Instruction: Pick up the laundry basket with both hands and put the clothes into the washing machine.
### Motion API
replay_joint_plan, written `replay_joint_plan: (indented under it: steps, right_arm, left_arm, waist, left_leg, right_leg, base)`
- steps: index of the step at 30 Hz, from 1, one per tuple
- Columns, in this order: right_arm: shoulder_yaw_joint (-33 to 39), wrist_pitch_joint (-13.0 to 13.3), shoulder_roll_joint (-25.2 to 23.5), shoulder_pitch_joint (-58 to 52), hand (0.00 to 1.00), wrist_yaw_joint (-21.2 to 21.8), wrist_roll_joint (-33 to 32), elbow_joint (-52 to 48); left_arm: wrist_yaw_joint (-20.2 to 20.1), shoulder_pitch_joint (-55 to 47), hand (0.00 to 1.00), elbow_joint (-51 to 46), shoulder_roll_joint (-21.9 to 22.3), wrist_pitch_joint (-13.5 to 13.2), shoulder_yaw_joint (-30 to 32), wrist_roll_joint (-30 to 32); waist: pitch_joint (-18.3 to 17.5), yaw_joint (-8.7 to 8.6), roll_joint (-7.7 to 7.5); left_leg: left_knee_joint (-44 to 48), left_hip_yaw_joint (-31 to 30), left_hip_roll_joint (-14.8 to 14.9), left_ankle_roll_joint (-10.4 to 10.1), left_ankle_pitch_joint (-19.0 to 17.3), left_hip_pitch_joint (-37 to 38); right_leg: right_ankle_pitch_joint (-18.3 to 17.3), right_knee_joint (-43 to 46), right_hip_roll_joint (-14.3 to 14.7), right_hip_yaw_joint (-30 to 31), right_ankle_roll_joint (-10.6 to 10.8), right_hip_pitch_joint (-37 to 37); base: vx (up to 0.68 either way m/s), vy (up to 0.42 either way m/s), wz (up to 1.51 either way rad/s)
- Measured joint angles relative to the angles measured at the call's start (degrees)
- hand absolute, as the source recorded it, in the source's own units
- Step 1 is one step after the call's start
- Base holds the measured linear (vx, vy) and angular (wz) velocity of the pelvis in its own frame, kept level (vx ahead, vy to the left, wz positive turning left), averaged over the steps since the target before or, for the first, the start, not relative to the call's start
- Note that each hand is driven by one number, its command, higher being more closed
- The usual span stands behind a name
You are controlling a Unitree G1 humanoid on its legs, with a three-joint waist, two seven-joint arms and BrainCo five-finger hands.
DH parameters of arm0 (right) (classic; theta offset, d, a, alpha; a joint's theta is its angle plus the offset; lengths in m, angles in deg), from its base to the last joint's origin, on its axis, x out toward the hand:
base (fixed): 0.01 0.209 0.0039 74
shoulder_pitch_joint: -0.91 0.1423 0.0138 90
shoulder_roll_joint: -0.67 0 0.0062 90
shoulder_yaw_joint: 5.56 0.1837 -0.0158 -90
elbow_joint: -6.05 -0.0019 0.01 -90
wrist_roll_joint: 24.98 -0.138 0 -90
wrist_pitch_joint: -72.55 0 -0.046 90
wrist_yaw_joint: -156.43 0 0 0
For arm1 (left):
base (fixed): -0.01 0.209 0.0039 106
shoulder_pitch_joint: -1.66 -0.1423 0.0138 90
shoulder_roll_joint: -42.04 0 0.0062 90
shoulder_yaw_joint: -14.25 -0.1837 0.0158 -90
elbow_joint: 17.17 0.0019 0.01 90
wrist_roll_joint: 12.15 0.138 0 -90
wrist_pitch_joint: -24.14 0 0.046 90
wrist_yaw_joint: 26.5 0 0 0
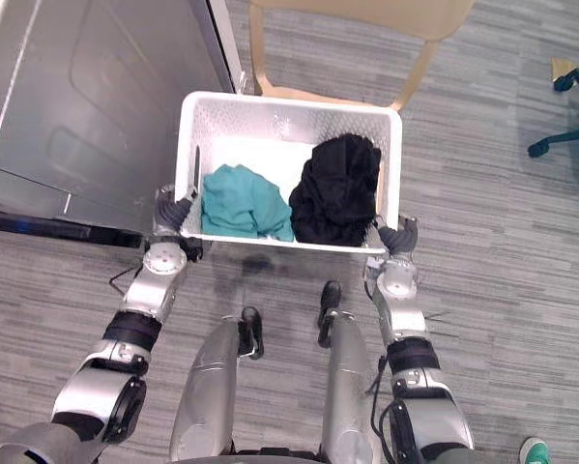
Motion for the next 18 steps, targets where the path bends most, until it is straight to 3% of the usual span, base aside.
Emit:
replay_joint_plan:
  steps: [5, 11, 15, 18]
  right_arm:
    - [-0.04, 0.18, -0.91, 2.16, 0.0, -0.08, -1.37, -0.08]
    - [-0.09, 0.39, -1.94, 2.1, 0.0, -2.19, -0.96, -1.28]
    - [-0.05, 0.54, -2.42, -1.18, 0.0, -3.26, -0.02, -9.02]
    - [-0.08, 2.43, -3.16, -6.29, 0.0, -3.69, 1.61, -17.4]
  left_arm:
    - [2.26, 2.85, 0.0, 0.55, 1.35, -0.83, 3.63, -0.38]
    - [2.8, 3.56, 0.0, 0.53, 2.12, -2.59, 3.62, -1.1]
    - [3.64, 3.36, 0.0, 0.39, 1.84, -3.21, 3.62, -1.08]
    - [3.83, -0.59, 0.0, -3.26, 2.35, -4.31, 3.55, -1.05]
  waist:
    - [0.0, -0.25, 0.0]
    - [0.0, -0.06, -0.01]
    - [0.03, -0.06, -0.05]
    - [0.03, -0.15, -0.08]
  left_leg:
    - [-0.15, -0.09, 0.18, -0.49, 0.29, -1.46]
    - [-0.35, 0.2, 0.18, -1.37, 0.81, -0.87]
    - [-0.93, 0.65, 0.15, -1.37, 0.81, 0.6]
    - [-2.4, 1.03, 0.21, -1.35, 0.8, 2.88]
  right_leg:
    - [0.33, 0.12, 0.29, -0.04, -0.51, -1.65]
    - [0.33, 0.06, 0.22, 0.09, -0.52, -1.15]
    - [0.33, -0.34, 0.23, 0.46, -0.52, 0.03]
    - [0.4, -1.32, 0.48, 0.56, -0.62, 1.88]
  base:
    - [0.02, -0.012, -0.05]
    - [0.05, 0.015, 0.0]
    - [0.0, 0.0, 0.0]
    - [0.01, -0.008, -0.01]
